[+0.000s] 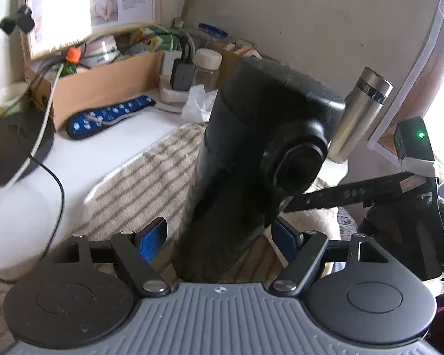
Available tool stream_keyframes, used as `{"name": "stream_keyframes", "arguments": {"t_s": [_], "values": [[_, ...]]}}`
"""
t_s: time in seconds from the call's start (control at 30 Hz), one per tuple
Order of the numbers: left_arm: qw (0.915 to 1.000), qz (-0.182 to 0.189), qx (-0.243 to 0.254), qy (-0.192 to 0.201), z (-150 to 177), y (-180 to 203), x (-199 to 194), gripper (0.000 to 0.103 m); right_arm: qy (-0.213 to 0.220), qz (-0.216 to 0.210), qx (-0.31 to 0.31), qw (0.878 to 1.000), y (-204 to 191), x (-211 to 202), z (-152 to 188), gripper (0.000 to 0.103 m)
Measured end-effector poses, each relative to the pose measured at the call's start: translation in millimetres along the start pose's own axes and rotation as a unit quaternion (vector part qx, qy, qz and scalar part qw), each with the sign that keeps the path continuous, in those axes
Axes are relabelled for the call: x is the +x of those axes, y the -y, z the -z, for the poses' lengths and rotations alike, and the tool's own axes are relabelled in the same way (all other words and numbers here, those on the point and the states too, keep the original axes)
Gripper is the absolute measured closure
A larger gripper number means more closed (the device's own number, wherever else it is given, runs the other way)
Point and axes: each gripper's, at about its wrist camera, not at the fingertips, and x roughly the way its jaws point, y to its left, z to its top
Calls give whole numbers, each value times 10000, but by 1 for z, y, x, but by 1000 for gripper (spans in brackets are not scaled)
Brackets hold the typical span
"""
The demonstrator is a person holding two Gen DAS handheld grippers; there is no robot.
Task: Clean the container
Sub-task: 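Rub the cloth down the bottle body with the right gripper while the left gripper holds the bottle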
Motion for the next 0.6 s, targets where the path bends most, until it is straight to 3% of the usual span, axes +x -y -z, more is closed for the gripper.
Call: {"name": "stream_keyframes", "arguments": {"t_s": [0.03,0.1,0.2,0.23,0.27,0.37,0.57,0.6], "values": [[10000,-4,23,13,-1,1,0,26,-27,-64,27,10000,0,3,0,30],[10000,-14,68,29,-2,3,0,26,-84,-130,-76,9999,-2,9,-1,33],[9999,-65,112,-24,-2,6,5,26,-223,108,-640,9976,-13,20,2,42],[9999,-83,114,-16,-2,7,7,26,-241,162,-826,9962,-17,22,3,48],[9999,-95,109,1,-3,7,7,26,-244,135,-917,9954,-19,21,4,60],[9998,-118,93,111,-5,8,8,26,-232,-33,-981,9949,-19,17,4,73],[9989,-255,341,179,-10,15,19,26,-138,-465,-349,9982,7,6,0,77],[9984,-275,435,234,-9,17,19,32,-149,-552,-289,9979,9,6,0,77]]}}
